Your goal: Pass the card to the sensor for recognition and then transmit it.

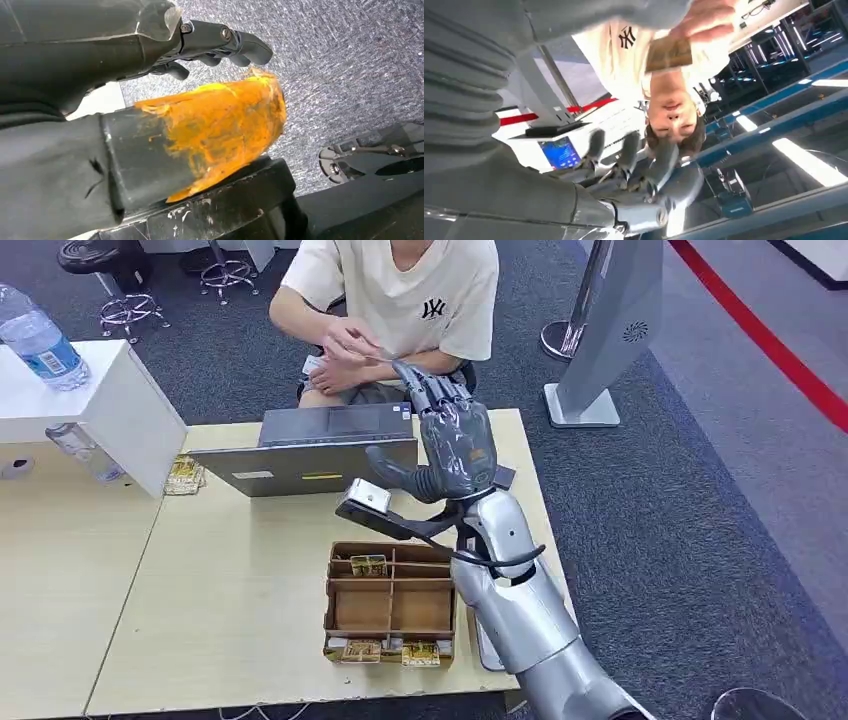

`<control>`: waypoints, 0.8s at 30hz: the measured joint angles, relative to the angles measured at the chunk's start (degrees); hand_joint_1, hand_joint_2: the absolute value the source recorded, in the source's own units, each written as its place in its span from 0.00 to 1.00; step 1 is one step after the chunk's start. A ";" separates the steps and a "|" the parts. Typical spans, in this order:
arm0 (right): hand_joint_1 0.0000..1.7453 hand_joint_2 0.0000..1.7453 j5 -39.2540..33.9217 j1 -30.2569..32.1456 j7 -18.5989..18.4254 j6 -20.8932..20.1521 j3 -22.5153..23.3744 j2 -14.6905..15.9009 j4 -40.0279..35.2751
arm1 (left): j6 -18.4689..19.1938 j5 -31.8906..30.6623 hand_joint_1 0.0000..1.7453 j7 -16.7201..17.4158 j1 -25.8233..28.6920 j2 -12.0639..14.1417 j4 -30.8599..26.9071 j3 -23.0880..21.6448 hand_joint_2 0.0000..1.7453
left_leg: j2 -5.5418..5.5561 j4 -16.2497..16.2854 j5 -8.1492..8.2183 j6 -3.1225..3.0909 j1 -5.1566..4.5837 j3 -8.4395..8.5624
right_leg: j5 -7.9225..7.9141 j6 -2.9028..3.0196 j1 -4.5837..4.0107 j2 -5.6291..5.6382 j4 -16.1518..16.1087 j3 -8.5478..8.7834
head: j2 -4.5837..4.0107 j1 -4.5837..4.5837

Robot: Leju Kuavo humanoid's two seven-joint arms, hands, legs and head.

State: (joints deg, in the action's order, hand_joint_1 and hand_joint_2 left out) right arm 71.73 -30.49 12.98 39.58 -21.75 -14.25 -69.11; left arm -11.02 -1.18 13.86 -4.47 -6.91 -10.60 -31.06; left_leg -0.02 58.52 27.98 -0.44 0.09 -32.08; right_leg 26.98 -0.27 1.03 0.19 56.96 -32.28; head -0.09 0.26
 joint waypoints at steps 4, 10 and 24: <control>0.00 0.00 -3.55 0.64 1.18 0.00 -0.02 -0.22 -0.57 | -0.18 0.22 0.00 0.00 0.00 0.00 0.00 0.00 0.00 | 0.01 0.00 0.00 0.00 0.00 0.00 | 0.00 0.00 0.00 -0.01 0.00 0.00 | 0.00 0.02; 0.00 0.00 -44.87 7.42 4.94 -20.23 -4.15 -0.26 -9.27 | -1.44 2.45 0.00 -0.24 0.04 0.00 0.00 0.02 0.00 | 0.01 0.00 0.05 0.05 0.01 -0.01 | 0.05 0.05 -0.02 0.00 0.00 -0.02 | 0.00 0.00; 0.00 0.00 -77.07 25.12 9.18 -64.02 -17.44 8.24 -10.36 | -3.43 5.40 0.00 -1.46 -0.05 0.33 0.00 1.49 0.00 | 0.06 -0.01 0.18 -0.01 0.05 -0.05 | 0.17 0.07 -0.07 -0.08 -0.07 -0.01 | 0.00 0.02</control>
State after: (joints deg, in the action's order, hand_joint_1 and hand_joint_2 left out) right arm -5.33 -5.38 22.16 -24.43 -39.19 -6.01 -79.47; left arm -14.45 4.22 12.39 -4.52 -6.58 -10.60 -29.57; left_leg 0.03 58.51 28.16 -0.45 0.14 -32.12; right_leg 27.15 -0.20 0.96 0.11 56.89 -32.30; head -0.09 0.28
